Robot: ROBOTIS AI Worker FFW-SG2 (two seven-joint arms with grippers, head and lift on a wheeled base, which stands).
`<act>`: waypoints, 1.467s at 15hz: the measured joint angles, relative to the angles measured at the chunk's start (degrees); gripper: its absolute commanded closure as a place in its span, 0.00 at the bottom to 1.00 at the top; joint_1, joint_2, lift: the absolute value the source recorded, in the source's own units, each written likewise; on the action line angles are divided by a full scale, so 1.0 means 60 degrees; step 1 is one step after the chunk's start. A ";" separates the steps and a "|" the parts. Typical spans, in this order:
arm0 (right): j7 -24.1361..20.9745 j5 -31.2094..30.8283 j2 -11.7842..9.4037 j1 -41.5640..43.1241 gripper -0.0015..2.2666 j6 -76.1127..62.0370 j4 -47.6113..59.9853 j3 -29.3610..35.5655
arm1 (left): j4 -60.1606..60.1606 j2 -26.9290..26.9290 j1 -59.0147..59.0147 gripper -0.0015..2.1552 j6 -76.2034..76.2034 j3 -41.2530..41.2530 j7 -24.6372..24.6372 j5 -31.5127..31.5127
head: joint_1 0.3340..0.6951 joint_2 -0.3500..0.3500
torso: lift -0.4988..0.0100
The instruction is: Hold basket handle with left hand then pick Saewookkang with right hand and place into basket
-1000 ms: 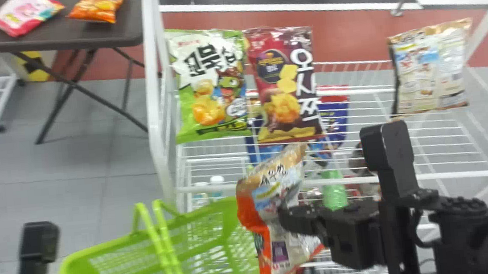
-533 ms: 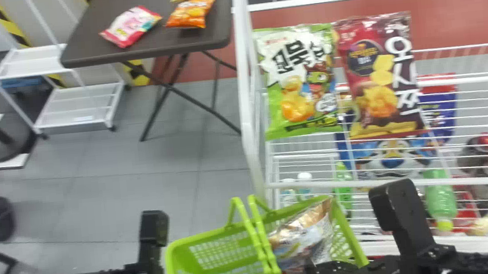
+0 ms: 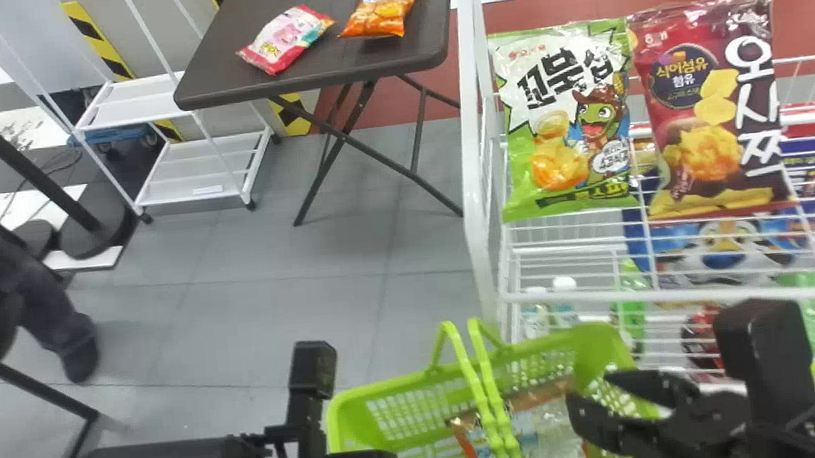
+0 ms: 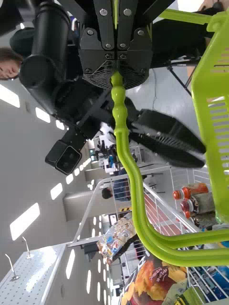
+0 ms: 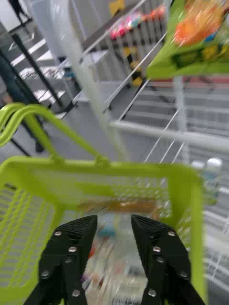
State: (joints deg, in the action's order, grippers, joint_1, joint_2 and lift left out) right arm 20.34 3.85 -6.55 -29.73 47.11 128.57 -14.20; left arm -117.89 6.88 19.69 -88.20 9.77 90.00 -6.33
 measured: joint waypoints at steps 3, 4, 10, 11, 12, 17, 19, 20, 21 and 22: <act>0.0206 -0.0024 0.0066 -0.0686 0.02 -0.4065 -0.0519 0.1026 | 0.0017 -0.0026 0.0061 1.00 0.0000 0.0012 0.0000 0.0000 | 1.00 0.57 | 0.95; 0.0207 0.0047 0.0112 -0.0832 0.02 -0.5100 -0.0755 0.1315 | 0.0016 -0.0030 0.0105 1.00 0.0000 0.0028 0.0000 0.0000 | 1.00 0.52 | 0.95; 0.0717 0.1174 0.0603 -0.1292 0.02 -0.8630 -0.2343 0.3728 | 0.0016 -0.0144 0.0222 1.00 0.0000 0.0061 0.0000 0.0064 | 1.00 0.20 | 0.95; 0.0713 0.1290 0.0687 -0.1303 0.02 -0.8862 -0.2603 0.4096 | 0.0028 -0.0159 0.0227 1.00 0.0000 0.0057 0.0000 0.0070 | 1.00 0.09 | 0.95; 0.0712 0.1381 0.0725 -0.1305 0.02 -0.9051 -0.2829 0.4376 | 0.0043 -0.0163 0.0229 1.00 0.0000 0.0054 0.0000 0.0072 | 1.00 0.05 | 0.95; 0.0712 0.1448 0.0797 -0.1309 0.02 -0.9414 -0.3199 0.4777 | 0.0062 -0.0208 0.0234 1.00 0.0000 -0.0017 0.0000 0.0101 | 1.00 0.00 | 0.95; 0.0712 0.1441 0.0804 -0.1314 0.02 -0.9442 -0.3217 0.4774 | 0.0043 -0.0212 0.0252 1.00 0.0000 -0.0019 0.0000 0.0102 | 1.00 0.00 | 0.95; 0.0712 0.1439 0.0809 -0.1322 0.02 -0.9472 -0.3219 0.4770 | 0.0034 -0.0218 0.0264 1.00 0.0000 -0.0025 0.0000 0.0102 | 1.00 0.00 | 0.95; 0.0712 0.1438 0.0812 -0.1342 0.02 -0.9515 -0.3219 0.4769 | 0.0017 -0.0221 0.0280 1.00 0.0000 -0.0030 0.0000 0.0101 | 1.00 0.00 | 0.95; 0.0712 0.1438 0.0813 -0.1365 0.02 -0.9540 -0.3219 0.4769 | -0.0001 -0.0221 0.0293 1.00 0.0000 -0.0032 0.0000 0.0100 | 1.00 0.00 | 0.95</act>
State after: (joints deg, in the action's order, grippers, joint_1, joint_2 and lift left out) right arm 24.61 12.48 -1.67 -37.92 -10.13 109.25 14.41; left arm -117.90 5.55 21.45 -88.20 9.58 90.00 -5.72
